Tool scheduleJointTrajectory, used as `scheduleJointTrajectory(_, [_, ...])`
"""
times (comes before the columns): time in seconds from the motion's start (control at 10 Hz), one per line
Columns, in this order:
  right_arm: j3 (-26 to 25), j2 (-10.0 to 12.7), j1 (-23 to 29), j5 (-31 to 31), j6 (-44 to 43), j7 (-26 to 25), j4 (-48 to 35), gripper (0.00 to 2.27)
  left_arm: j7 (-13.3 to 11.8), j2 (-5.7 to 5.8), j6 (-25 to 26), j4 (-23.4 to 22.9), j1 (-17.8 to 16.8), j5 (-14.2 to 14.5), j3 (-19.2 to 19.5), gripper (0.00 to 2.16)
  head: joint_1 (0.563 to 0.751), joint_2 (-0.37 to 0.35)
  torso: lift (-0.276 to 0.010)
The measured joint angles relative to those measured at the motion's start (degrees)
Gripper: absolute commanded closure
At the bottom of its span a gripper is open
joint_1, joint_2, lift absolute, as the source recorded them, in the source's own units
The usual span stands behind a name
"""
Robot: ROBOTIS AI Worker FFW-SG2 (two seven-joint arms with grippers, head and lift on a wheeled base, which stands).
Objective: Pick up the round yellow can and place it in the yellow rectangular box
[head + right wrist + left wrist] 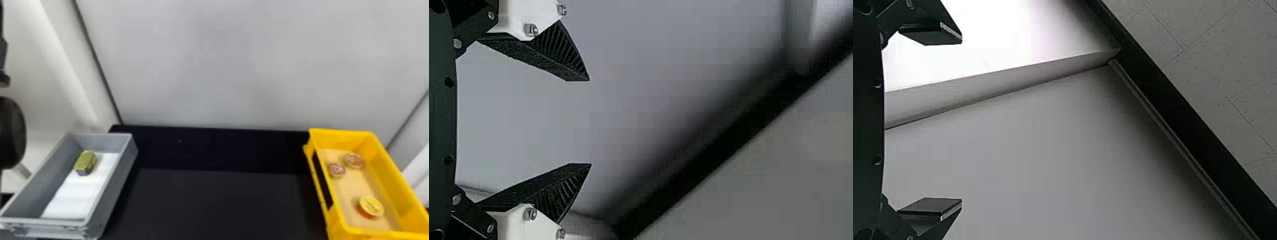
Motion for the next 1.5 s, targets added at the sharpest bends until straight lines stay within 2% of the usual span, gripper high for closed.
scheduleJointTrajectory(0.2, [0.3,-0.5,0.7,0.9,-8.5,-4.5,-0.7,0.24,0.6,-1.67,-1.8,0.7,1.0,0.0,0.6,0.13,0.663,0.054,-0.01])
scheduleJointTrajectory(0.4, [0.8,-0.5,1.0,1.7,-10.5,-5.1,-1.3,0.24,1.0,-2.65,-3.2,1.2,1.8,0.0,1.0,0.13,0.663,0.054,-0.01])
scheduleJointTrajectory(1.5, [0.6,-0.3,2.3,2.1,-8.8,-5.1,-1.9,0.24,0.9,-2.38,-2.5,1.2,1.0,0.1,0.1,0.13,0.663,0.054,-0.01])
